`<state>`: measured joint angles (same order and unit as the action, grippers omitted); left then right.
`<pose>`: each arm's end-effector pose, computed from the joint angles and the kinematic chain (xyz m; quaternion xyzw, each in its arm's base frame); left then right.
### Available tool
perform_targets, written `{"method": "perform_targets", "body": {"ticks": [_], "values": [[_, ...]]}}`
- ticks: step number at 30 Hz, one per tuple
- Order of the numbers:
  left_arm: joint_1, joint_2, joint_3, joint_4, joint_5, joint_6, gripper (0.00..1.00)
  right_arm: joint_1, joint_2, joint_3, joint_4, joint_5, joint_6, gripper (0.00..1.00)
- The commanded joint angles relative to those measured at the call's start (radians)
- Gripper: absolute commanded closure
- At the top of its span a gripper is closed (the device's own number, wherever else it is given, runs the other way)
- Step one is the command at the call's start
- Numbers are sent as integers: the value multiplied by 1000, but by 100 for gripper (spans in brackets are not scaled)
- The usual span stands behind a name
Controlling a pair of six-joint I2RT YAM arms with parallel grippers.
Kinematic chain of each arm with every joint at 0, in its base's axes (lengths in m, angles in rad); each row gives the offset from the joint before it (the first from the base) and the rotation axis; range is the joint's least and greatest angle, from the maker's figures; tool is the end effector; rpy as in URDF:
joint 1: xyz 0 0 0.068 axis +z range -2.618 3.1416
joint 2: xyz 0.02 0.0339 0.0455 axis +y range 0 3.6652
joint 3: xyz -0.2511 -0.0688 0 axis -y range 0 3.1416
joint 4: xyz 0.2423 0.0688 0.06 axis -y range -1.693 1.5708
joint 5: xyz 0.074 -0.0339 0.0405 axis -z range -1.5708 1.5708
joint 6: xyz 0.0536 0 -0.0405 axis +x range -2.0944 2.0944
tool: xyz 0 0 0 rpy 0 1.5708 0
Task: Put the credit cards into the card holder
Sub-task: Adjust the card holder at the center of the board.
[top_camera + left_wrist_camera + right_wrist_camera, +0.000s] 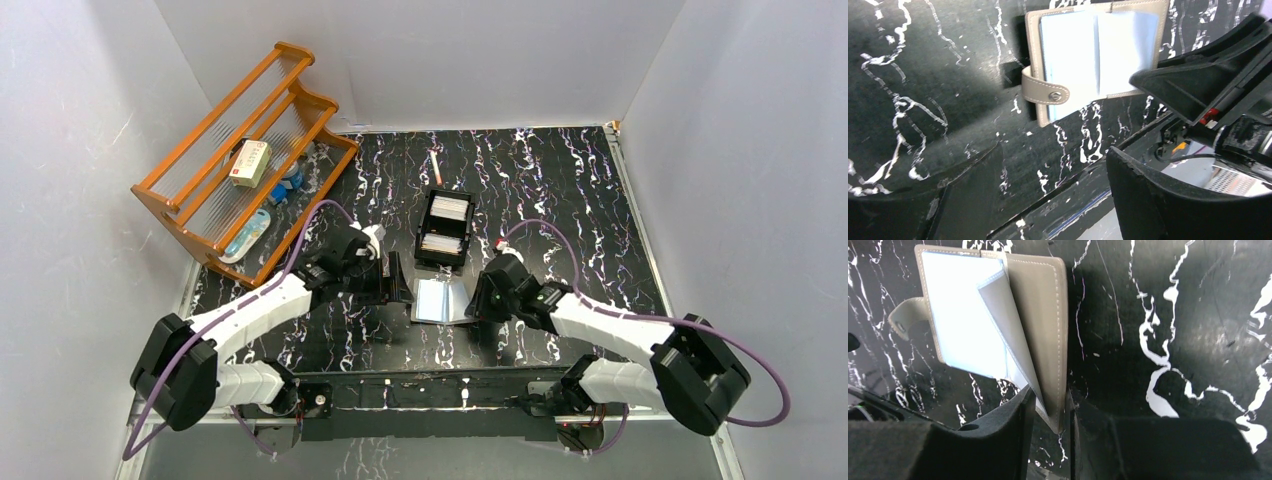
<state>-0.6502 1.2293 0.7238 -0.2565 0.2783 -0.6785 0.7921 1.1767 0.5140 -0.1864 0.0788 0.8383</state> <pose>0.2042 -0.1738 0.1986 0.0417 0.9111 -0.3406 0.2282 0.1685 0.1648 0.1479 0.0355 0.9343 0.2315 0.2687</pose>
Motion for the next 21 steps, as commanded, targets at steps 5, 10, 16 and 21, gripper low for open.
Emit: {"method": "perform_targets", "body": {"ticks": [5, 10, 16, 21], "values": [[-2, 62, -104, 314, 121, -62, 25, -1, -66, -73, 135, -52, 161, 64], [-3, 121, -127, 402, 114, -65, 26, -2, -51, -98, 158, -65, 179, 65], [-12, 182, -135, 397, 36, -51, 26, -3, -61, -122, 169, -49, 192, 66], [-26, 254, -123, 432, 28, -41, 26, -3, -47, -131, 196, -52, 198, 66]]}}
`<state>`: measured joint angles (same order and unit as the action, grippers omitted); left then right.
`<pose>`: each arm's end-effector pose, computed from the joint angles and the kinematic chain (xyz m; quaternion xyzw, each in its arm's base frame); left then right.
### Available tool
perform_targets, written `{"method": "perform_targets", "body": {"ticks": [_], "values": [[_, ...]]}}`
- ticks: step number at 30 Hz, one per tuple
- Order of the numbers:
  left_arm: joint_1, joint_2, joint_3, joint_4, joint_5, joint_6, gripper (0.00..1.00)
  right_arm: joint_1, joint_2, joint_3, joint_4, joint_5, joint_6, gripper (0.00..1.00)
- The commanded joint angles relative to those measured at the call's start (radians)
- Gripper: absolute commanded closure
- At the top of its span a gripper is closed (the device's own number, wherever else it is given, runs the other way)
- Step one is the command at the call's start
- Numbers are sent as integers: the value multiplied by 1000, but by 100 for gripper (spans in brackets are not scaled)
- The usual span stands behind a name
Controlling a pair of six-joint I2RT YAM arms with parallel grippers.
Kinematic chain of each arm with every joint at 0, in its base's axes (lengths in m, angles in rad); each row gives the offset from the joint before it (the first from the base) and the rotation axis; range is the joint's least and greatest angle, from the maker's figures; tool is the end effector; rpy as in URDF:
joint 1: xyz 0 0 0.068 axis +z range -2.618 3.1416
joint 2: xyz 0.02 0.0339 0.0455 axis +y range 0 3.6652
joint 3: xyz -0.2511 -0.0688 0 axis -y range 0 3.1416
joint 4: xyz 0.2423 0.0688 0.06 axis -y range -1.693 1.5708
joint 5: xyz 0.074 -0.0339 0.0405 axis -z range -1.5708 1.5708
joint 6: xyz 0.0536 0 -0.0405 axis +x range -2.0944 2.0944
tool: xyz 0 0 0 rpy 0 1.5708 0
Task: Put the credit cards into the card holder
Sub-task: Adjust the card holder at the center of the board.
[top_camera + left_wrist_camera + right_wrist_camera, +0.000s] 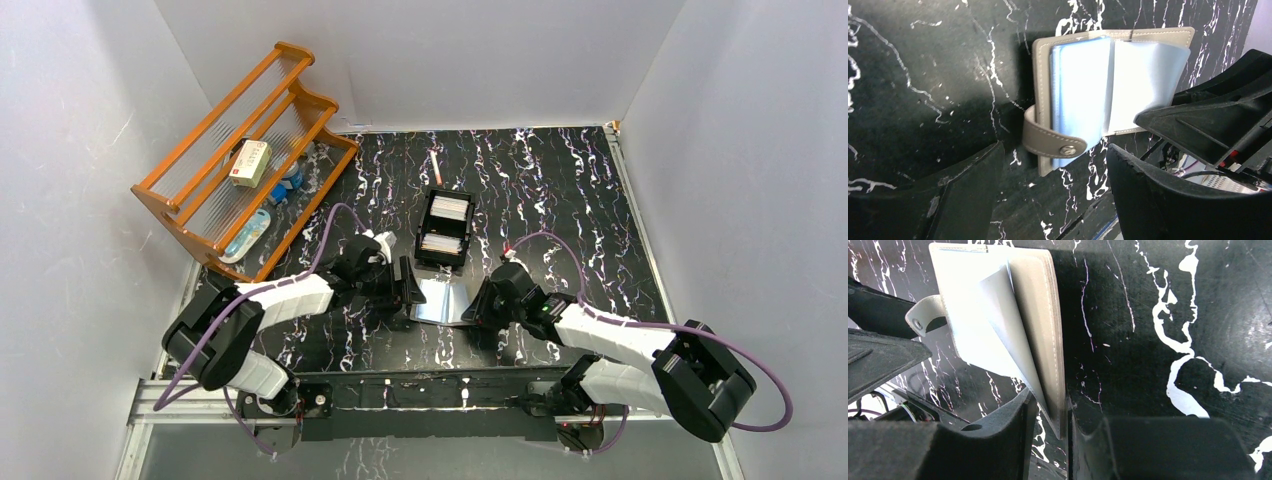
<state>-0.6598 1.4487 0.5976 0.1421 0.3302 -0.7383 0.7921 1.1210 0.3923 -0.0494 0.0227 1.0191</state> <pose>0.2176 -0.1908 0.1389 0.0334 0.8982 -0.3794 0.2193 0.1571 0.1575 0.1335 0.1088 0.9160 0.2973 0.2465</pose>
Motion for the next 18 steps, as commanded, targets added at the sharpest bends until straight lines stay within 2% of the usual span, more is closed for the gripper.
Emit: {"method": "perform_targets", "body": {"ticks": [1, 5, 7, 11, 16, 18], "values": [[-20, 48, 5, 43, -23, 20, 26, -2, 14, -9, 61, 2, 16, 66], [-31, 61, 1, 112, 14, 7, 30, -3, 17, -11, 66, 0, 14, 67], [-36, 59, -10, 154, 37, -9, 36, -3, 11, -15, 69, 0, 15, 66], [-39, 51, -29, 214, 70, -52, 60, -2, 3, -20, 80, -1, 7, 66], [-41, 18, 5, 114, 66, -43, 96, -2, -14, 37, 5, -22, -50, 59], [-41, -17, 26, 49, 55, -29, 100, -2, -34, 96, -62, -23, -108, 53]]}}
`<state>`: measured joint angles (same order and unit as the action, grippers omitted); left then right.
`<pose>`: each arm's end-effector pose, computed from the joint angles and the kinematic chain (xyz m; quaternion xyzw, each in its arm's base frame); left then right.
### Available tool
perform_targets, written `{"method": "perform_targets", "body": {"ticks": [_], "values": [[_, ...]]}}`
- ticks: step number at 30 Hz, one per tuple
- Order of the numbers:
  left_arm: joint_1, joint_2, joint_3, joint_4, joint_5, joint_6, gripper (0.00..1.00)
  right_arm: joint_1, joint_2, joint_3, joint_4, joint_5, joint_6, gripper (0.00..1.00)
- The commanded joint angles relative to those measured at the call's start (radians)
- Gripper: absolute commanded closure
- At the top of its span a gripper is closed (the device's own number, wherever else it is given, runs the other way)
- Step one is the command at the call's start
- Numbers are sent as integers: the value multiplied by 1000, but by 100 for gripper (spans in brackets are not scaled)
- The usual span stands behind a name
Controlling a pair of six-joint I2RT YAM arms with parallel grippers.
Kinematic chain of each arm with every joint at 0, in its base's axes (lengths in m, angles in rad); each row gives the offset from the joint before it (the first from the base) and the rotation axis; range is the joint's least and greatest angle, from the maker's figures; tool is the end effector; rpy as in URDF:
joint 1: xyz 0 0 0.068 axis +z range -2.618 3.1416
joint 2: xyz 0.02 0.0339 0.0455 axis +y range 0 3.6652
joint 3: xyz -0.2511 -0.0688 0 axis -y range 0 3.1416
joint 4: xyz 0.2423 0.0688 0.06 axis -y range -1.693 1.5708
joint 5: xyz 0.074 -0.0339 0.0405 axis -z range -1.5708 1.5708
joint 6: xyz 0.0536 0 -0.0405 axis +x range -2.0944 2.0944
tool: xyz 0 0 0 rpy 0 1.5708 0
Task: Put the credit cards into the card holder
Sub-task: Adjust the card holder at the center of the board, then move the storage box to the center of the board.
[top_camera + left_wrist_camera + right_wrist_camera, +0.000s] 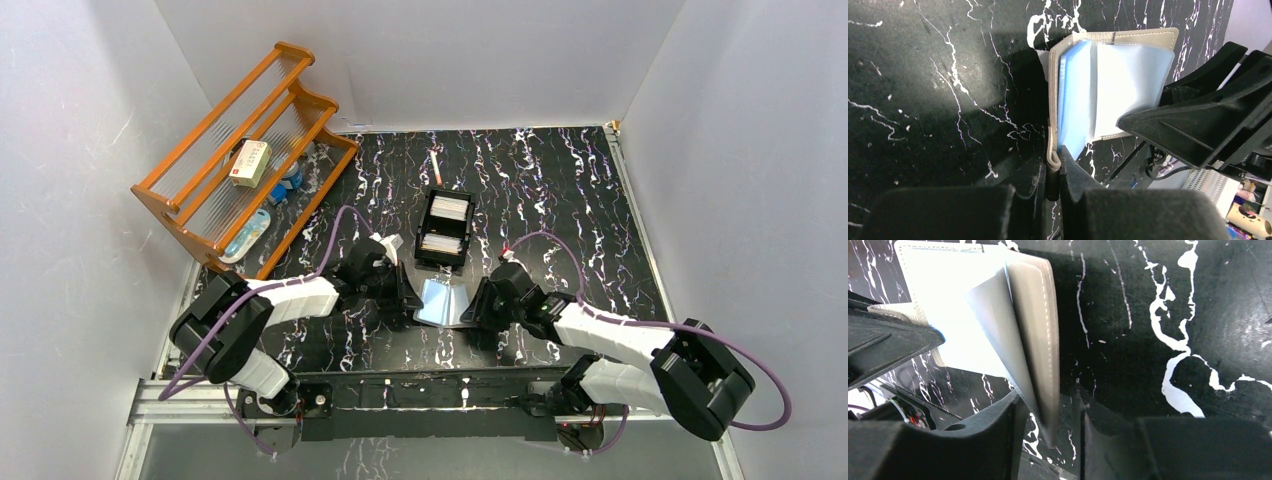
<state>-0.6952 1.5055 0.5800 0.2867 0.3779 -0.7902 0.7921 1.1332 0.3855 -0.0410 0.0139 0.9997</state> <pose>0.2152 -0.2052 0.1327 0.0426 0.8805 -0.4221 0.2116 0.1564 0.1575 0.1297 0.0984 0.9192 0.2936 0.2432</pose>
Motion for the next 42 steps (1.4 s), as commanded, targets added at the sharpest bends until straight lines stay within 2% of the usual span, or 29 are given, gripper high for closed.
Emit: {"method": "perform_targets", "body": {"ticks": [1, 5, 8, 12, 20, 27, 28, 31, 36, 39, 42], "values": [[-6, -91, 59, -134, 1, 30, 100, -2, -55, 139, -112, -7, -125, 51], [-4, -132, 123, -289, -19, 73, 100, -3, -66, 320, -269, 69, -270, 41], [-3, -177, 152, -377, -33, 99, 100, -3, -44, 440, -319, 148, -394, 38], [15, -224, 159, -473, -48, 113, 100, -4, 55, 589, -283, 213, -661, 38], [106, -356, 105, -536, 51, 124, 100, -39, 339, 803, -180, 271, -1238, 35], [126, -442, 81, -590, 50, 158, 100, -146, 525, 927, -130, 163, -1523, 29], [126, -452, 74, -590, 51, 156, 100, -160, 546, 946, -132, 149, -1543, 27], [128, -470, 45, -565, 63, 144, 100, -211, 596, 1017, -172, 25, -1572, 12], [128, -470, 25, -536, 95, 130, 100, -281, 700, 1148, -222, -107, -1569, 11], [129, -475, 31, -539, 95, 139, 100, -332, 765, 1241, -258, -182, -1505, 16], [129, -468, 44, -557, 89, 156, 100, -375, 838, 1323, -324, -264, -1471, 37]]}}
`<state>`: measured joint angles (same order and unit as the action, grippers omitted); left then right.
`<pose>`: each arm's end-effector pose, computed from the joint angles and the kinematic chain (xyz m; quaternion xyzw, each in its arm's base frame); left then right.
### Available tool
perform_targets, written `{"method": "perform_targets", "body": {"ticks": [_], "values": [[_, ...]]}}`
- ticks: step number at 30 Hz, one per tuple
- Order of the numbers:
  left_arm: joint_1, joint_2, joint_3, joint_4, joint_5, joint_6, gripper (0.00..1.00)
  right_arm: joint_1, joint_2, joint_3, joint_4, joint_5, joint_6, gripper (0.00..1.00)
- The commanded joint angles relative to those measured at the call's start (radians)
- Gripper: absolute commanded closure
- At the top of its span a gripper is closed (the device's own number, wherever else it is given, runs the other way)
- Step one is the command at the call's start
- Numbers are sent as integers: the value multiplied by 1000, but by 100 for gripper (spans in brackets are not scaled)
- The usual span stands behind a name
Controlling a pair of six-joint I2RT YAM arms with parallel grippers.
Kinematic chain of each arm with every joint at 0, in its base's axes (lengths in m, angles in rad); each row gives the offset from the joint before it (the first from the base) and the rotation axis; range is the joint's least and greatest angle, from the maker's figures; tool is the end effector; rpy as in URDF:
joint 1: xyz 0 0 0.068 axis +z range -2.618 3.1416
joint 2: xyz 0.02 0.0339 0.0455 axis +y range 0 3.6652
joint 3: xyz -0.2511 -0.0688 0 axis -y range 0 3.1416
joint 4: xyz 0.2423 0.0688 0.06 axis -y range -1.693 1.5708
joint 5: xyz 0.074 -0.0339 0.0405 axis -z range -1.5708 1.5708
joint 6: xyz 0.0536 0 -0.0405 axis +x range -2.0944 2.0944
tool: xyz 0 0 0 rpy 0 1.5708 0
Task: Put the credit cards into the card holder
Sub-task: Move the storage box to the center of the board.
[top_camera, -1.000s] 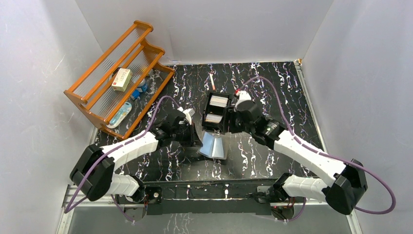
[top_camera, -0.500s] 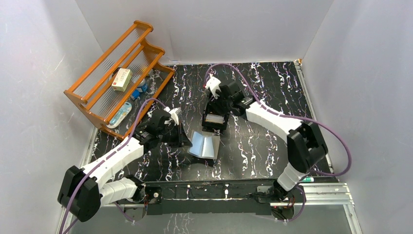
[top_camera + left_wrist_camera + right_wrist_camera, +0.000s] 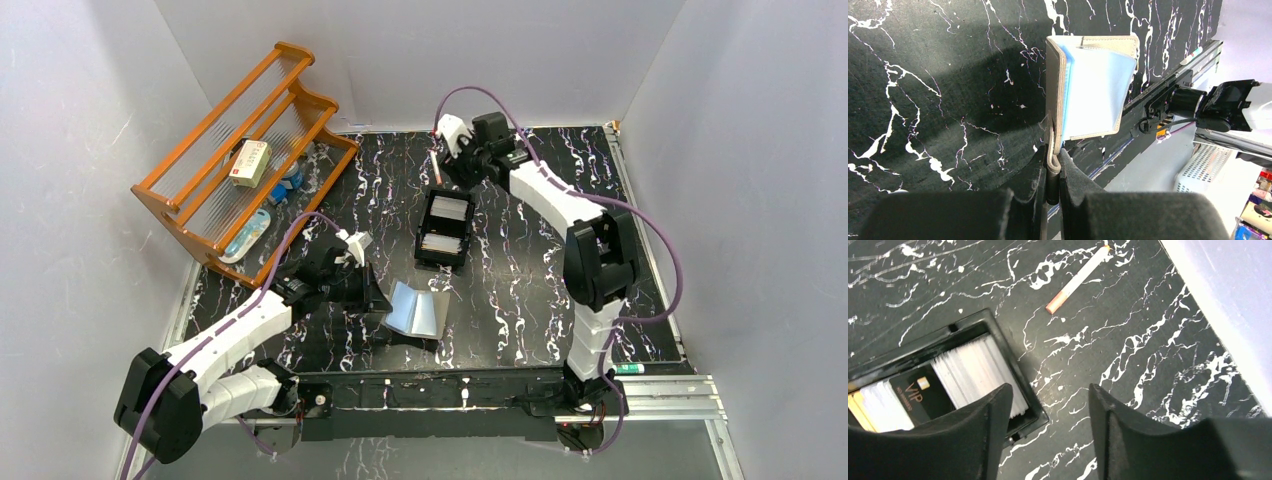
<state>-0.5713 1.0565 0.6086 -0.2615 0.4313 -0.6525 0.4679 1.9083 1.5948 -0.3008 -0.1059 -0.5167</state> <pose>0.1847 -0.1454 0.2013 0.0532 0.8905 -0.3934 0.2221 0.4046 0.2108 0.2594 -0.4405 0.7698 0.0358 0.4606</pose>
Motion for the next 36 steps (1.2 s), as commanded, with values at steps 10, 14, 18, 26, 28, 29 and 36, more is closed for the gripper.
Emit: {"method": "perform_targets", "body": {"ticks": [10, 14, 18, 26, 28, 29, 36], "values": [[5, -14, 43, -10, 21, 21, 100, -83, 132, 141, -97, -298, 50, 42], [6, 12, 41, 0, 13, 21, 100, -87, 178, 163, -111, -288, 48, 40], [5, 28, 25, 28, 33, 5, 100, -88, 216, 186, -131, -276, 45, 47], [5, 23, 16, 37, 30, -6, 100, -88, 149, 110, -140, -218, 3, 79], [6, 24, 17, 36, 30, -5, 100, -92, 109, 65, -152, -202, -10, 85], [6, 24, 17, 36, 29, -5, 100, -94, 85, 37, -154, -196, -16, 88], [6, 43, 6, 42, 24, -1, 100, -104, -94, -183, -194, -163, -19, 100]]}}
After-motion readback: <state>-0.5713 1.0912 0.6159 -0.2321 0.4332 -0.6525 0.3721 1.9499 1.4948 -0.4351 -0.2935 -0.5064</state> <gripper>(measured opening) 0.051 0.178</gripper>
